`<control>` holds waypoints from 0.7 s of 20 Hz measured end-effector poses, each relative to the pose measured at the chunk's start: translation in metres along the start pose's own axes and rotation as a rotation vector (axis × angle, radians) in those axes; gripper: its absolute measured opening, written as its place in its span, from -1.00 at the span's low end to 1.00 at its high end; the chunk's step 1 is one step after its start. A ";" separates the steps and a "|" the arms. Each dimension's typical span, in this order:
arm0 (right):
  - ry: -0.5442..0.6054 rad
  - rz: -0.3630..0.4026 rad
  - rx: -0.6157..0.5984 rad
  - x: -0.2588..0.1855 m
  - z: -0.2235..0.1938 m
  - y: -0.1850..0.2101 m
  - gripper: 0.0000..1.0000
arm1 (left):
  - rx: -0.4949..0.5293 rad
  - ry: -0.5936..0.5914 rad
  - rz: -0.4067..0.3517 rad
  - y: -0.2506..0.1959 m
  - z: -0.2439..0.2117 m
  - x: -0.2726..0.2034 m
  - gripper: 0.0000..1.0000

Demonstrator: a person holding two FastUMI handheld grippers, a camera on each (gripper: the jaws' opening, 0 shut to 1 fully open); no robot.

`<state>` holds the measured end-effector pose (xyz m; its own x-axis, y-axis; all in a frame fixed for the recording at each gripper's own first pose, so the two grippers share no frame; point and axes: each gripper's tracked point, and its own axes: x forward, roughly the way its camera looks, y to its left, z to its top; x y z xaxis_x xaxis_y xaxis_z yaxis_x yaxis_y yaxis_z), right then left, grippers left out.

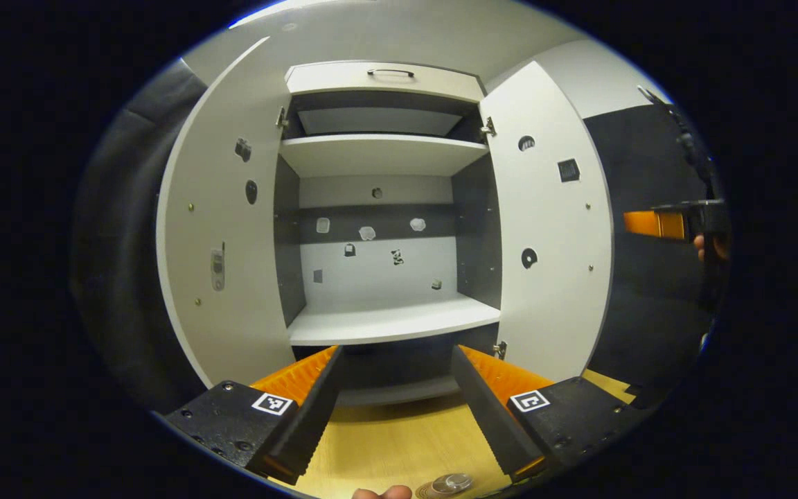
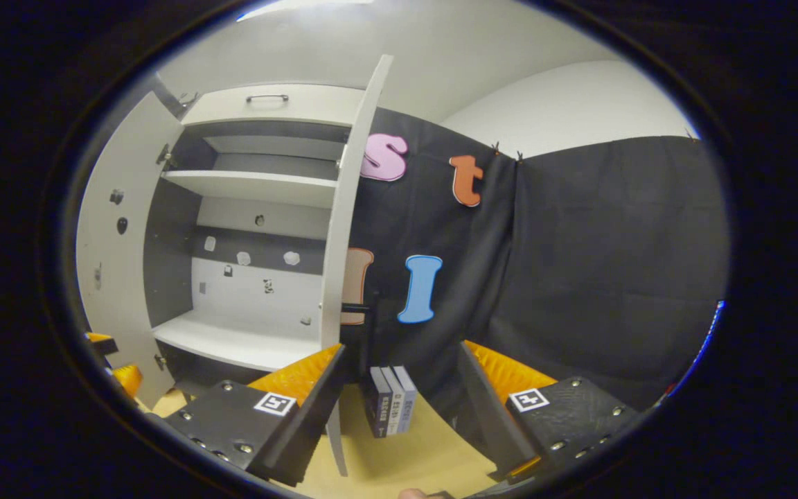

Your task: Grasp the bottle in the cabinet with the left hand and place it on the coaster, then close the right door with the right hand and the left door with the left hand.

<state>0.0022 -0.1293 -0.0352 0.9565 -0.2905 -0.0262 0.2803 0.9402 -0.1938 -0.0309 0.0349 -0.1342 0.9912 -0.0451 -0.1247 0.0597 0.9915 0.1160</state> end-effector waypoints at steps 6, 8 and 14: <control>0.020 -0.013 -0.019 0.024 -0.009 0.006 0.87 | -0.021 -0.019 0.110 0.041 0.030 -0.022 0.96; 0.017 -0.008 -0.018 0.026 -0.008 0.005 0.87 | -0.030 -0.027 0.162 0.060 0.035 -0.029 0.96; 0.000 0.030 -0.039 0.025 -0.006 0.015 0.86 | -0.042 -0.063 0.275 0.101 0.048 -0.045 0.96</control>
<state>0.0301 -0.1240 -0.0445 0.9645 -0.2622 -0.0323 0.2480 0.9407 -0.2314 -0.0638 0.1314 -0.0701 0.9749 0.2203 -0.0326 -0.2163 0.9716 0.0963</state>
